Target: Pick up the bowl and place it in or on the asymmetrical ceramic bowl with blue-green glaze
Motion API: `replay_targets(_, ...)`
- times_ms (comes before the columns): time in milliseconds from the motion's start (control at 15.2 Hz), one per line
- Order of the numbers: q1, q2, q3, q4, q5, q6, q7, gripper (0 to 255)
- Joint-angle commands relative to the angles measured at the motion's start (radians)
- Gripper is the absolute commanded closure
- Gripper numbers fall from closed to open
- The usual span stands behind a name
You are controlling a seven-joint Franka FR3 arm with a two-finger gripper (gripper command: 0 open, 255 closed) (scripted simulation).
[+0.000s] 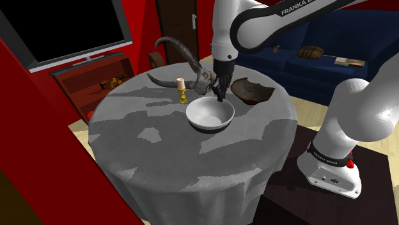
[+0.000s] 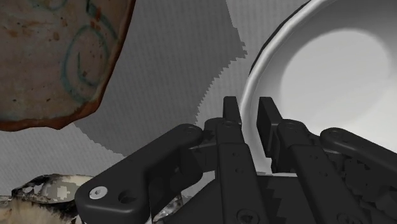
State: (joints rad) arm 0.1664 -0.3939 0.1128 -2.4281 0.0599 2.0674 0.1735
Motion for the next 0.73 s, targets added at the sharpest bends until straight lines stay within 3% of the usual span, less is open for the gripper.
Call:
replay_targets(0,0.0,0.001,0.0,0.0,0.0,0.0,0.0,255)
replay_targets(660,-0.001,-0.027,-0.004,0.085,-0.002,-0.113,0.0,255)
